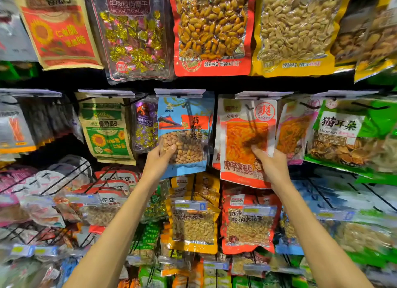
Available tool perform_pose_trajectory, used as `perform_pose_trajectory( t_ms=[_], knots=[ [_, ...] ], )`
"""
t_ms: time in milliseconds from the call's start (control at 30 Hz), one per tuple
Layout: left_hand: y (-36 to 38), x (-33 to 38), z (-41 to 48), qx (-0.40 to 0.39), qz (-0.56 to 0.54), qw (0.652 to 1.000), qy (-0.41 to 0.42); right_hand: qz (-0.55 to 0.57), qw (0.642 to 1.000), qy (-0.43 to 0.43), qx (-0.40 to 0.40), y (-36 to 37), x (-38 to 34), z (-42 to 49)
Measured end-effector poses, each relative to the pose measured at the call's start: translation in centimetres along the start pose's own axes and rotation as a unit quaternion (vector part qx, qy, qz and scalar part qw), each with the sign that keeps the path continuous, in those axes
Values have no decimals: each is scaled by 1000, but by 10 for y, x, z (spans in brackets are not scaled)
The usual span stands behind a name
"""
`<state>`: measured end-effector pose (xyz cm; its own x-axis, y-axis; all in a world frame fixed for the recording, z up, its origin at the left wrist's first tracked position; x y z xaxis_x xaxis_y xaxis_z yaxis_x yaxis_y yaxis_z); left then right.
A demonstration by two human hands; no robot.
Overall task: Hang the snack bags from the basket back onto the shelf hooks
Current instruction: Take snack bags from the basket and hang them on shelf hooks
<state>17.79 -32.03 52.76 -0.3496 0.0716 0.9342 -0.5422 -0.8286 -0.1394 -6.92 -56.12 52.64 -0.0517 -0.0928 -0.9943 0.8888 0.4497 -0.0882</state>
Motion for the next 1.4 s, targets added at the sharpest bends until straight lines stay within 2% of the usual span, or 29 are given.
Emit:
perform_pose_trajectory(
  t_ms=[133,233,300,367,433,567,800,1133,1300,1400],
  knots=[
    [-14,-2,-1,10,63,998,23,-149,989,-15,-3,2,0,-6],
    [-27,-2,-3,2,184,982,48,-327,944,0,-29,6,11,-12],
    [-30,3,-7,-35,319,944,78,-459,886,29,-52,11,21,-19],
    [-30,6,-13,-78,455,882,96,-572,818,40,-53,13,20,-32],
    [-33,13,-19,-91,532,834,117,-635,772,18,-34,18,8,-45],
    [-43,31,-32,-93,600,778,163,-680,732,-37,-31,44,-14,-64],
    [-73,31,-49,-142,650,731,151,-718,691,-79,-35,88,-31,-96],
    [-128,-16,-89,-219,667,705,98,-706,696,-77,-103,162,7,-155],
    [-143,-77,-129,-262,637,724,43,-705,685,-49,-176,197,83,-193],
    [-144,-134,-164,-309,619,722,-11,-716,655,-5,-241,213,149,-216]
  ],
)
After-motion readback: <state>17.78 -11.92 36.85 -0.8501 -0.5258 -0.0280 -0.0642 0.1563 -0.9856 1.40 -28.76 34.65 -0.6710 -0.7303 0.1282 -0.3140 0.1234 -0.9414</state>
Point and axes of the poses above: each hand's wrist, its own z-axis towards the middle knuckle, its own y-axis out of the palm, x = y × z, the point moved 10 cm from there along z, towards the middle knuckle, and after that the axes turned 8 degrees about y, right-handed, at the moved point
